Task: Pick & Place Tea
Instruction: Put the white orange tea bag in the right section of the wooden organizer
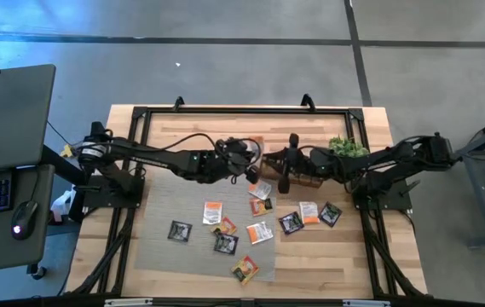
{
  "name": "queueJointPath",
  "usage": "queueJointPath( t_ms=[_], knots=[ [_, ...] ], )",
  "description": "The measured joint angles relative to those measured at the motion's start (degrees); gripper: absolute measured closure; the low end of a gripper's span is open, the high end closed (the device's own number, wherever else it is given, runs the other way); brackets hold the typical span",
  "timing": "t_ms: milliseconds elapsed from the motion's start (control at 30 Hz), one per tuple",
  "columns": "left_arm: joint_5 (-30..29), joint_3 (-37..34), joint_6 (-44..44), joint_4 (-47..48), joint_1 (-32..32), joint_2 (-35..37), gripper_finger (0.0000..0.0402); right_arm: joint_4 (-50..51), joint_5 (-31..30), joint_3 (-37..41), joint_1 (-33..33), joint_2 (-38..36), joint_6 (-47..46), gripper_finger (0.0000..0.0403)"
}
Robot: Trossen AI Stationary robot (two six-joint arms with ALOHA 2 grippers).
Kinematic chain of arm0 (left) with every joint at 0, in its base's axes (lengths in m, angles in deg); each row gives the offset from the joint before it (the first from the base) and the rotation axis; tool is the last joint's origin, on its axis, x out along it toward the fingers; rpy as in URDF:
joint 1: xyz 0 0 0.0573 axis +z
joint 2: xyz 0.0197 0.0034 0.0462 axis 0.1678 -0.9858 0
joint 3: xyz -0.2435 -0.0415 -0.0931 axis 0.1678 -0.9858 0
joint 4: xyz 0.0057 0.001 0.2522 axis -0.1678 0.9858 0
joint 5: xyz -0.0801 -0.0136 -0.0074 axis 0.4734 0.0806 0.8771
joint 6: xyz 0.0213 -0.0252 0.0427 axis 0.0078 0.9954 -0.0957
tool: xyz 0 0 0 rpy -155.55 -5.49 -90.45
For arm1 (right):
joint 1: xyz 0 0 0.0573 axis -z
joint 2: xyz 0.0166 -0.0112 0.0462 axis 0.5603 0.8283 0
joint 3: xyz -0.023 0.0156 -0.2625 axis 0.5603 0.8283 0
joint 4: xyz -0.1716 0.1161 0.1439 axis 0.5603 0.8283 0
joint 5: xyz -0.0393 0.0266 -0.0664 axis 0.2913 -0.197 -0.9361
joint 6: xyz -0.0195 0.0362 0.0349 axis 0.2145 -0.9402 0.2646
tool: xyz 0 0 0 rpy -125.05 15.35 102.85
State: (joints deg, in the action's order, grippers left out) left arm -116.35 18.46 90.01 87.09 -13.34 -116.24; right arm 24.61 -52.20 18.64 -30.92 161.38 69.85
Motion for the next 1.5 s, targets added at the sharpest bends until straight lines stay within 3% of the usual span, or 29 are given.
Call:
queueJointPath(
  t_ms=[133, 433, 733, 1000, 1233, 1500],
  knots=[
    [-0.3, -0.2, -1.6, -1.3, 0.0, -0.3, 0.0383, -1.9, 3.0, 0.0, 0.0, 0.0, -2.1, 0.0323],
    [-0.9, -0.2, -1.6, -2.0, -0.1, -0.2, 0.0383, -2.0, 0.8, 0.0, 0.0, -0.1, -2.6, 0.0324],
    [-0.9, -0.2, -2.0, -2.0, -0.1, -0.2, 0.0383, 0.2, -1.1, 0.0, 0.0, -0.1, -3.4, 0.0396],
    [-0.9, -0.2, -2.6, -2.0, -0.1, -0.2, 0.0383, 1.4, -3.1, 0.0, 0.0, -0.1, -1.4, 0.0400],
    [-3.2, -0.2, -4.1, -1.1, -0.1, -0.2, 0.0383, 1.3, -5.0, 0.0, 0.0, -0.1, 3.9, 0.0371],
    [-5.1, -0.2, -4.3, -0.3, -0.1, -0.1, 0.0383, 0.7, -6.2, 0.0, 0.0, -0.1, 3.3, 0.0317]
  ],
)
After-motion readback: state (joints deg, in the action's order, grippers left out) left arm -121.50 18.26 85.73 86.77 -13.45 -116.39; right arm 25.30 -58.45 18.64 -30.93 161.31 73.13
